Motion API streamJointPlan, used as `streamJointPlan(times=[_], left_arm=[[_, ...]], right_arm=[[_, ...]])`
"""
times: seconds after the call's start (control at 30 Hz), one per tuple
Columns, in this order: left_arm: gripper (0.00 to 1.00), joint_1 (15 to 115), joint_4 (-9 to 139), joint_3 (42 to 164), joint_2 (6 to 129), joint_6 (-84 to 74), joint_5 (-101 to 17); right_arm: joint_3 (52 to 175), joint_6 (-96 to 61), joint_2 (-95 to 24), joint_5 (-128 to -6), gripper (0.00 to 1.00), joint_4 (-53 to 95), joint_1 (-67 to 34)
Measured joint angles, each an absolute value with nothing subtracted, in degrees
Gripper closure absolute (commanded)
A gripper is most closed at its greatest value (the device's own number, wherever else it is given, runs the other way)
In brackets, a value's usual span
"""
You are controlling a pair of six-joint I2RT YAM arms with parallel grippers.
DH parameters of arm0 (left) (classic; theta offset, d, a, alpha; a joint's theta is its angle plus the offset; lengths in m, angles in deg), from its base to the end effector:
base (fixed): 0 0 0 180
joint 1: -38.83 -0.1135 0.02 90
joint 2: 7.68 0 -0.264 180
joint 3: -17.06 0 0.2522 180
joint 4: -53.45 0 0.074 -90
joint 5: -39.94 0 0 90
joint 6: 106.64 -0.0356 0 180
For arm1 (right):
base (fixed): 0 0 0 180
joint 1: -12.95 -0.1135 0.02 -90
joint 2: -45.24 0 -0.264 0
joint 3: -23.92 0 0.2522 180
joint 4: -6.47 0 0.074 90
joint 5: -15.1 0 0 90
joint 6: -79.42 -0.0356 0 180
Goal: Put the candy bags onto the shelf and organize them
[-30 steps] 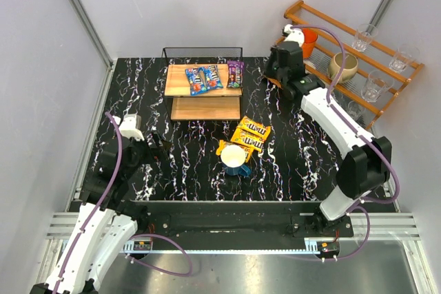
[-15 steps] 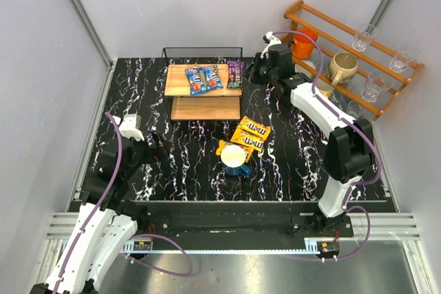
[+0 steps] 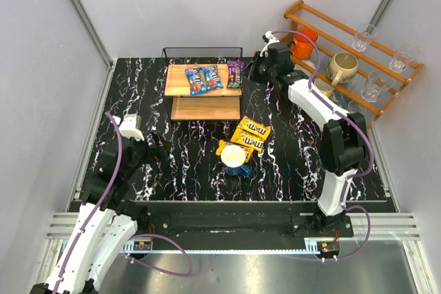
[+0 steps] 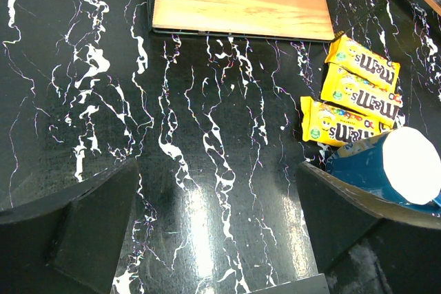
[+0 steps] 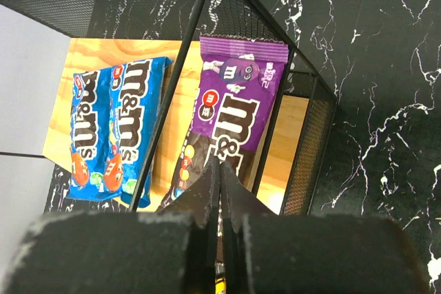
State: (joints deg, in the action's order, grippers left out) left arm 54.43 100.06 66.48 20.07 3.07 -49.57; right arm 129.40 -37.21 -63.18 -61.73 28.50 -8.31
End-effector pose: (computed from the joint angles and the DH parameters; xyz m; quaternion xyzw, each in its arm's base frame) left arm 0.1156 -0.0326 0.2833 -0.0279 0.8426 -0.1665 0.5113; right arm 0.4200 0.1721 0.3052 -0.0223 0.8397 0.3051 0.4488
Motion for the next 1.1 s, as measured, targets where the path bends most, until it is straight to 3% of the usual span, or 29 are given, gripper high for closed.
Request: streamJointPlan(times=[1.1], left_arm=[[0.01,54.4,100.1,66.5,20.2,3.0,-49.6]], right_arm=[[135.6,-37.0,-71.3,-54.2,1.0,27.3,-7.6]])
